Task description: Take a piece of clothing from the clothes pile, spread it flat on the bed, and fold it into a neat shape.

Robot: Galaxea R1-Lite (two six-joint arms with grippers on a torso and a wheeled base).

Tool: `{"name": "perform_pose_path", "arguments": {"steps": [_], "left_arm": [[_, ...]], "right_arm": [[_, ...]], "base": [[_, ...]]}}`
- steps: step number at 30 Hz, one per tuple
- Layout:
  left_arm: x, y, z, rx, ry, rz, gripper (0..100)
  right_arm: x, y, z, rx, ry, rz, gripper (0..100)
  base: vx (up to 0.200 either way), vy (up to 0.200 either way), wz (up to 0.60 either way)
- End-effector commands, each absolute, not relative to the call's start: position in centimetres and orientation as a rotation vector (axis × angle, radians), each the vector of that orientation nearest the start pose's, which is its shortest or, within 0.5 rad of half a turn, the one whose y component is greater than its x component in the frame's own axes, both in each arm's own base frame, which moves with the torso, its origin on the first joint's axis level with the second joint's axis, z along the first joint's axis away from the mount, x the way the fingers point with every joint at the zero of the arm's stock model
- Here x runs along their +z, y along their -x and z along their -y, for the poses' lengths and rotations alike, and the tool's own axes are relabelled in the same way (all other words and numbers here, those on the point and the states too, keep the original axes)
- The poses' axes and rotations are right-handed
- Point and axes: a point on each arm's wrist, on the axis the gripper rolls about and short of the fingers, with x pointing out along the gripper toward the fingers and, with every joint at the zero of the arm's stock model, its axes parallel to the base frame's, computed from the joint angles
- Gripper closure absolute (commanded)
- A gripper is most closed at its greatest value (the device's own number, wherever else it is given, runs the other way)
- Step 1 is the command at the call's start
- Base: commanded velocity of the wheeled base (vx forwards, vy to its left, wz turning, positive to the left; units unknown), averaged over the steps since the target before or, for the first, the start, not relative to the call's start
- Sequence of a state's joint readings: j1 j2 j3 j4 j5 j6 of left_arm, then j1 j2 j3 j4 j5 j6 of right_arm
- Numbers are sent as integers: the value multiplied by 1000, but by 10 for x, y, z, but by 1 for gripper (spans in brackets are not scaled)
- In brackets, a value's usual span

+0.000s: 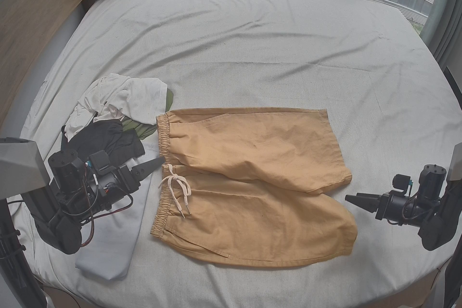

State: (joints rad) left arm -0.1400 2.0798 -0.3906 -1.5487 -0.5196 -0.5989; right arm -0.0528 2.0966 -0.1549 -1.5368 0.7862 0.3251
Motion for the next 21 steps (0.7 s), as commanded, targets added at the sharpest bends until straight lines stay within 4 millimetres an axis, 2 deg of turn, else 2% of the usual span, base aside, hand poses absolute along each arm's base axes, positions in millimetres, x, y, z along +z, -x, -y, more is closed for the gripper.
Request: {"name": "perform_pose_path", "arguments": {"steps": [1,6,21], "left_arm": [[55,-294,57,-601,594,-375,0],[41,-294,61,-604,545,-406,0],[40,-294,61,-606,546,-409,0]], "right_arm": [[18,-241,-2,640,-502,-557,0],[7,-239,2,612,-527,-603,0],[-2,-230,-2,625,-534,-665,0]], "base": [[0,0,0],[0,0,0],[0,0,0]]}}
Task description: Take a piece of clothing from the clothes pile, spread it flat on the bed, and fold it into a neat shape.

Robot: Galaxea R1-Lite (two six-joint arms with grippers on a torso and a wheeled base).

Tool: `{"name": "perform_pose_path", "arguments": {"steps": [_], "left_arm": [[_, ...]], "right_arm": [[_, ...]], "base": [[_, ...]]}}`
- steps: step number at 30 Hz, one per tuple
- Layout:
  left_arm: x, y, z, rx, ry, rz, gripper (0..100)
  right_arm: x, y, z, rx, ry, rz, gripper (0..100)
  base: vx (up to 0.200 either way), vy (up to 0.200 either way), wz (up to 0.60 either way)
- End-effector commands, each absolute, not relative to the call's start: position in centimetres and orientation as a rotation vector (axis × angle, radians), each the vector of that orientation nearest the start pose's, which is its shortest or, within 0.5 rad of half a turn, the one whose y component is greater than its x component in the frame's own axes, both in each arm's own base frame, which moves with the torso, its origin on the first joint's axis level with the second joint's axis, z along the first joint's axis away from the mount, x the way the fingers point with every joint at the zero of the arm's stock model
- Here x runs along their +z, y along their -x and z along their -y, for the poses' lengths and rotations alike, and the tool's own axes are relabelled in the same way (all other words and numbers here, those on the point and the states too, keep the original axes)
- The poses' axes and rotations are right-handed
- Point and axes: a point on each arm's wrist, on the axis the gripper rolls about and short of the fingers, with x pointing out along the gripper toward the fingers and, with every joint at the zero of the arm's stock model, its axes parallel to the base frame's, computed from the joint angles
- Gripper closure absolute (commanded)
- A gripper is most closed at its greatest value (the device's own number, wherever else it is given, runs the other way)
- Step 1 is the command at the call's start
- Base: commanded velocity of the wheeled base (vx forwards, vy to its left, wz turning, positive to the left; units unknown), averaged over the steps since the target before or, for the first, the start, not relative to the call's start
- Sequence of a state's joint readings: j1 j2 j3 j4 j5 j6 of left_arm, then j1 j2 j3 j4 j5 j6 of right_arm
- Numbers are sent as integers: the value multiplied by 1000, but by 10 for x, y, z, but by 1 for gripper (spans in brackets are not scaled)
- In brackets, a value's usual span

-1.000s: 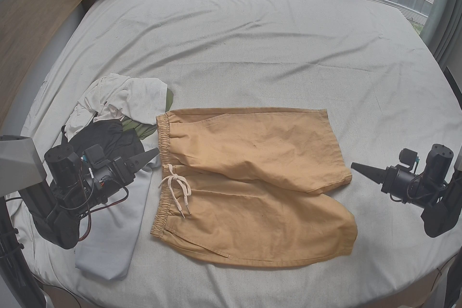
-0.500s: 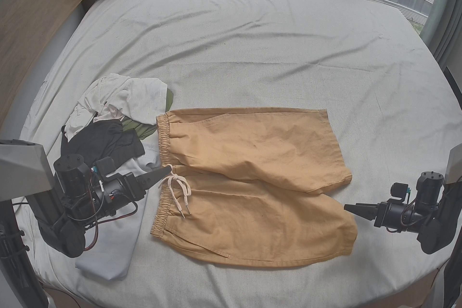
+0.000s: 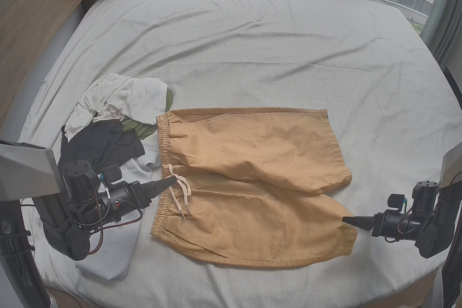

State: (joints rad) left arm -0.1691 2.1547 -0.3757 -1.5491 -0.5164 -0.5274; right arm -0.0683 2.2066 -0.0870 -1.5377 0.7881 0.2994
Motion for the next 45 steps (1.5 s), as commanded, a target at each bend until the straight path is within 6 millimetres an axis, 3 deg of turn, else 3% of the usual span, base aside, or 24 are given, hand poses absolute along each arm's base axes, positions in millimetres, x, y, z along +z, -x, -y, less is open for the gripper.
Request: {"name": "perform_pose_path", "arguments": {"steps": [1,10,16,23,33,40,45], "left_arm": [[40,-294,61,-606,546,-409,0],[34,-296,62,-600,547,-425,0],[35,-296,61,-600,545,-420,0],[35,-297,61,-600,545,-420,0],[35,-296,61,-599,545,-421,0],[35,-297,61,-600,545,-420,0],[34,-296,61,-599,545,-423,0]], "right_arm": [[-2,-229,-2,637,-539,-668,0],[4,-226,-16,720,-570,-689,0],[23,-226,-30,775,-621,-673,0],[48,-241,-37,816,-661,-586,0],[33,-262,-30,753,-693,-594,0],[45,-255,-41,796,-702,-592,0],[40,-248,-41,782,-706,-623,0]], "base": [[0,0,0],[0,0,0],[0,0,0],[0,0,0],[0,0,0],[0,0,0],[0,0,0]]}}
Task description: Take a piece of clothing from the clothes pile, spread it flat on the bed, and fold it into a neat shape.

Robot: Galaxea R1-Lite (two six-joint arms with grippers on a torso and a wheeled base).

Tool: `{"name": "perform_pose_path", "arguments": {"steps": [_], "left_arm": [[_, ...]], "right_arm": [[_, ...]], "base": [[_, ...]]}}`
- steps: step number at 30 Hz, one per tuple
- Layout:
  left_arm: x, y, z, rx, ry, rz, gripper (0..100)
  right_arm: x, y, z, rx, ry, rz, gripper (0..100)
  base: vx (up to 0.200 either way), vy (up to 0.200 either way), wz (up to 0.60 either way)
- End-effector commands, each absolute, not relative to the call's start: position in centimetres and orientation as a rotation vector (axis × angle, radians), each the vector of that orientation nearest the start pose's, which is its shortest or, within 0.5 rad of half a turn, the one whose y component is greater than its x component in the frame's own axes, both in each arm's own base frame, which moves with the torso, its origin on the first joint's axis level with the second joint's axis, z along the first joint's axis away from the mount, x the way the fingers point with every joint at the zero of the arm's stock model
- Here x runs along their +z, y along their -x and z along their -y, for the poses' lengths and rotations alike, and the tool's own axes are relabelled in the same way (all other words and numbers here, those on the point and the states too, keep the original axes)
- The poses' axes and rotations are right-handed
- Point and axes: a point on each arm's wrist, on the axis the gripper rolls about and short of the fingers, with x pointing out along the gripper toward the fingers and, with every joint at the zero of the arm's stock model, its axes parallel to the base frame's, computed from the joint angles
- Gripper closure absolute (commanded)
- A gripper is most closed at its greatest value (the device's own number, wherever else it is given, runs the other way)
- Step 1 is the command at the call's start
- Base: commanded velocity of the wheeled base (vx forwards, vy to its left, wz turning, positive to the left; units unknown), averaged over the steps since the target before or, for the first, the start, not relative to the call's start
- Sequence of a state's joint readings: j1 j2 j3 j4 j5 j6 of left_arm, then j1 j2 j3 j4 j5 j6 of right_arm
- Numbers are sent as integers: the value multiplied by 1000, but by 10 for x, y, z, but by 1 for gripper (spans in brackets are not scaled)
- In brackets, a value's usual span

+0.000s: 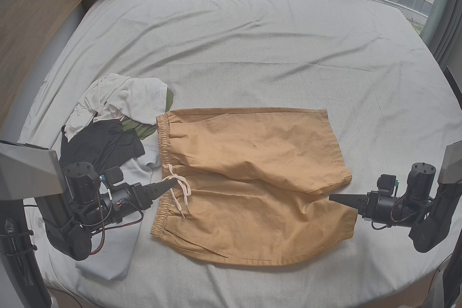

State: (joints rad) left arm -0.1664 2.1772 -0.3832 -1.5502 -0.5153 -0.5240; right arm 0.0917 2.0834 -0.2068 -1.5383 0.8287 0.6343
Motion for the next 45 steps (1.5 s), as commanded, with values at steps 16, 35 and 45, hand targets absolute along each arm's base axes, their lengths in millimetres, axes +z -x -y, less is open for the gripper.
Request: {"name": "perform_pose_path", "arguments": {"steps": [16,35,45], "left_arm": [[31,-297,62,-598,546,-432,0],[30,-297,61,-596,547,-433,0],[29,-298,62,-594,548,-438,0]], "right_arm": [[20,-217,-50,894,-606,-736,0],[42,-204,-82,1036,-610,-749,100],[41,-204,-82,1036,-609,-750,100]], "base": [[0,0,0],[0,0,0],[0,0,0]]}}
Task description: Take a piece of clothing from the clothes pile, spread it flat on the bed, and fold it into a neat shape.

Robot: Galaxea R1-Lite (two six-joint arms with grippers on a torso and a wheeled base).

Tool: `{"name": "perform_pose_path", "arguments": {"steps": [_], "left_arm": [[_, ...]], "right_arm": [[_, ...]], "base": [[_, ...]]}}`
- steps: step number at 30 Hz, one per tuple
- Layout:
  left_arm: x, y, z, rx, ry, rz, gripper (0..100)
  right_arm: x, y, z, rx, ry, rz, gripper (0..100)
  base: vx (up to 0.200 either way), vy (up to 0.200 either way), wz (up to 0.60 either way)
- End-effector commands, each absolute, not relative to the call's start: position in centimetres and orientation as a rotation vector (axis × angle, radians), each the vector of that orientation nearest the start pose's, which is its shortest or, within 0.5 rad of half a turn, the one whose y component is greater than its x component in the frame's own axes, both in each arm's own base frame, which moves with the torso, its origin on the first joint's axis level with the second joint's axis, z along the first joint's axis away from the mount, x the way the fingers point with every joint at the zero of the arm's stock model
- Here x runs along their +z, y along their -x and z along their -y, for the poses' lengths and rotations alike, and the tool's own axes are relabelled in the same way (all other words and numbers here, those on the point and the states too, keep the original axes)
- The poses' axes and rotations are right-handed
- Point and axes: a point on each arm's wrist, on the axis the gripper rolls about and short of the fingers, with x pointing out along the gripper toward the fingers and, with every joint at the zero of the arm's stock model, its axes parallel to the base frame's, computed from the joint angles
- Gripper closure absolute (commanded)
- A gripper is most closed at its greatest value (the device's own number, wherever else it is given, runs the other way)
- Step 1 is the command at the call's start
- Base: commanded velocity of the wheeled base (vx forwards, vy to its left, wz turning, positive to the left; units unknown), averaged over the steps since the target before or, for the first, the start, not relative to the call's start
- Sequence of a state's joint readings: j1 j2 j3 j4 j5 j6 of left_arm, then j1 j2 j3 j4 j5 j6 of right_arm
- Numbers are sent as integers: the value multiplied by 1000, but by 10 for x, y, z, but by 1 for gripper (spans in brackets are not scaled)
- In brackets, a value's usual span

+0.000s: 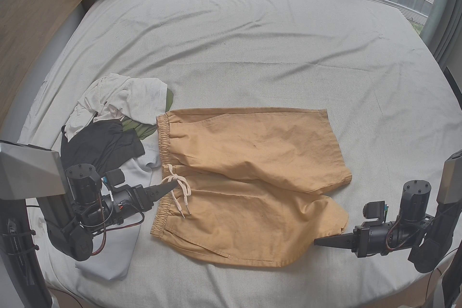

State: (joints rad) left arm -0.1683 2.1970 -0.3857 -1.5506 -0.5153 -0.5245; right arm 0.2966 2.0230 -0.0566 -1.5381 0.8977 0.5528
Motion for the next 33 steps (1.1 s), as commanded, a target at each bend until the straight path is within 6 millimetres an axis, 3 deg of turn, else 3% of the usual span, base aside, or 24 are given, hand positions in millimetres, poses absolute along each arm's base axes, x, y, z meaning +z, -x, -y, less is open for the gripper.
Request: {"name": "perform_pose_path", "arguments": {"steps": [1,14,20,21,25,33], "left_arm": [[29,-298,62,-594,548,-438,0],[29,-298,62,-596,549,-439,0],[29,-298,62,-596,549,-439,0],[29,-298,62,-596,547,-438,0],[29,-298,62,-596,547,-437,0],[33,-298,62,-598,545,-424,0]], "right_arm": [[41,-204,-82,1036,-609,-751,100],[22,-208,-95,1038,-603,-829,100],[23,-209,-95,1014,-597,-812,100],[23,-209,-95,1014,-599,-813,0],[28,-210,-94,1010,-596,-788,0],[89,-178,-71,967,-690,-602,0]], "base": [[0,0,0],[0,0,0],[0,0,0],[0,0,0],[0,0,0],[0,0,0]]}}
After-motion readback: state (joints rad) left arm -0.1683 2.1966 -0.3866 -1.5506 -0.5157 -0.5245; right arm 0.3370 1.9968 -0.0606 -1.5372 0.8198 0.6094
